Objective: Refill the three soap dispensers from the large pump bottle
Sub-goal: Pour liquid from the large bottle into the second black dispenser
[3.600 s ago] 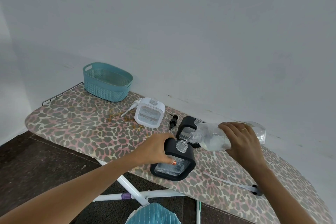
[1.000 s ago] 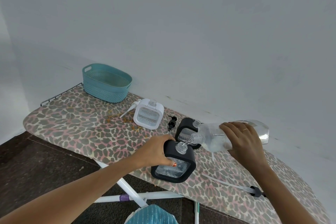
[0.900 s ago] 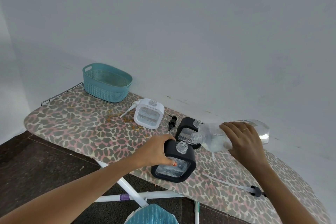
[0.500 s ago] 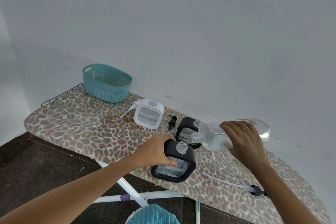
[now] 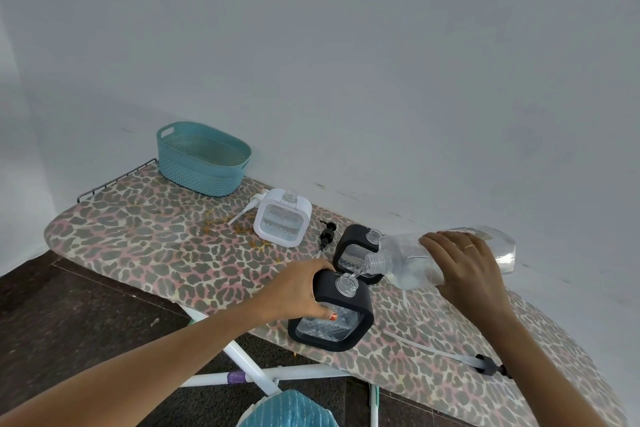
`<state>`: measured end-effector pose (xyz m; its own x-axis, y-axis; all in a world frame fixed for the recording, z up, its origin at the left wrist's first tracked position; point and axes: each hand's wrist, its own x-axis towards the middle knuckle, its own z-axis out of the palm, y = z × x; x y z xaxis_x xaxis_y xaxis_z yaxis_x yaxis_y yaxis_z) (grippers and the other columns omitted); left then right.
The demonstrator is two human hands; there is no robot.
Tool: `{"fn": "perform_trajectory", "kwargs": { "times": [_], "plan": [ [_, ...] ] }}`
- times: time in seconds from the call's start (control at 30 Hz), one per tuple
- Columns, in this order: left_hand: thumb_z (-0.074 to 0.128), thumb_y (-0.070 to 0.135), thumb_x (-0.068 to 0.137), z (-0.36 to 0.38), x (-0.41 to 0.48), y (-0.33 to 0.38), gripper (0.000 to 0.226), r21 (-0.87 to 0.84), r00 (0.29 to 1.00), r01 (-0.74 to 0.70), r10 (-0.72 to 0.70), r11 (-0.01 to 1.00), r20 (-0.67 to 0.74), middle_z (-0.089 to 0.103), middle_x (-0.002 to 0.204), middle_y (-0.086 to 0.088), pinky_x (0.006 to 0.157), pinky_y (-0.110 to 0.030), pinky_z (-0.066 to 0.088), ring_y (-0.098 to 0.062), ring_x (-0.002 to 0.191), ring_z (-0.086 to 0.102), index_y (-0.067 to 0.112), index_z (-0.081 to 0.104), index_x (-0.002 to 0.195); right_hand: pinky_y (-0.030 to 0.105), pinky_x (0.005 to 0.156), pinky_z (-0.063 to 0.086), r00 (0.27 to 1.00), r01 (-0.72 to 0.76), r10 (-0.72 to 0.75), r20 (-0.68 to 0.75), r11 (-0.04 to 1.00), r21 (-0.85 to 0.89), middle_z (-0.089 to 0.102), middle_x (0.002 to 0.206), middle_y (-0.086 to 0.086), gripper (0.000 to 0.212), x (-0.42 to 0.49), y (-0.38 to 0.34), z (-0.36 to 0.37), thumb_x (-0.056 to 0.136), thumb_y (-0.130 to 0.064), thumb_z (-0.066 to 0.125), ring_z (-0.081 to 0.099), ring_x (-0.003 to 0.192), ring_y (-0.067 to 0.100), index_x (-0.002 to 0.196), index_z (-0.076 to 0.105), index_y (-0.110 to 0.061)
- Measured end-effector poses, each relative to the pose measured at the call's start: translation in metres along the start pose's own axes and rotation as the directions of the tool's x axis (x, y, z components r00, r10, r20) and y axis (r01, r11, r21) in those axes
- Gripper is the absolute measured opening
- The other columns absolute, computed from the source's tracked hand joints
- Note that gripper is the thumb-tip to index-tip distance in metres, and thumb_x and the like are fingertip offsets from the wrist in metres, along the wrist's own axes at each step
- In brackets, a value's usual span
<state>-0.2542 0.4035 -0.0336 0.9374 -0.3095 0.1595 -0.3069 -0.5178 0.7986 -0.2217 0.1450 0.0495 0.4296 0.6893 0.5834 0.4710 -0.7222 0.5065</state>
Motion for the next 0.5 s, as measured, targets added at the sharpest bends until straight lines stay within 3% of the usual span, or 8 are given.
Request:
{"fn": "perform_trajectory", "kwargs": {
  "times": [0.37, 0.5],
  "plan": [
    [0.08, 0.022, 0.064, 0.0, 0.0, 0.0009, 0.057, -0.011, 1.0, 0.001, 0.0, 1.0, 0.006, 0.057, 0.095, 0.012, 0.069, 0.0, 0.041, -0.001, 0.084, 0.056, 0.02, 0.053, 0.114, 0.036, 0.069, 0.053, 1.0, 0.019, -0.019, 0.004, 1.0, -0.021, 0.072, 0.086, 0.007, 0.058, -0.0003, -0.0007, 0.0, 0.033, 0.008, 0.087, 0.069, 0.077, 0.028, 0.086, 0.069, -0.006],
    [0.079, 0.021, 0.065, 0.0005, -0.0001, 0.0016, 0.056, 0.003, 1.0, -0.01, 0.01, 1.0, 0.001, 0.055, 0.095, 0.011, 0.067, 0.003, 0.038, -0.002, 0.084, 0.054, 0.018, 0.053, 0.115, 0.035, 0.079, 0.04, 1.0, 0.016, -0.016, 0.013, 0.999, -0.028, 0.072, 0.089, 0.006, 0.074, -0.0021, 0.0009, 0.0031, 0.032, 0.007, 0.086, 0.069, 0.08, 0.028, 0.097, 0.056, -0.01]
  ]
}}
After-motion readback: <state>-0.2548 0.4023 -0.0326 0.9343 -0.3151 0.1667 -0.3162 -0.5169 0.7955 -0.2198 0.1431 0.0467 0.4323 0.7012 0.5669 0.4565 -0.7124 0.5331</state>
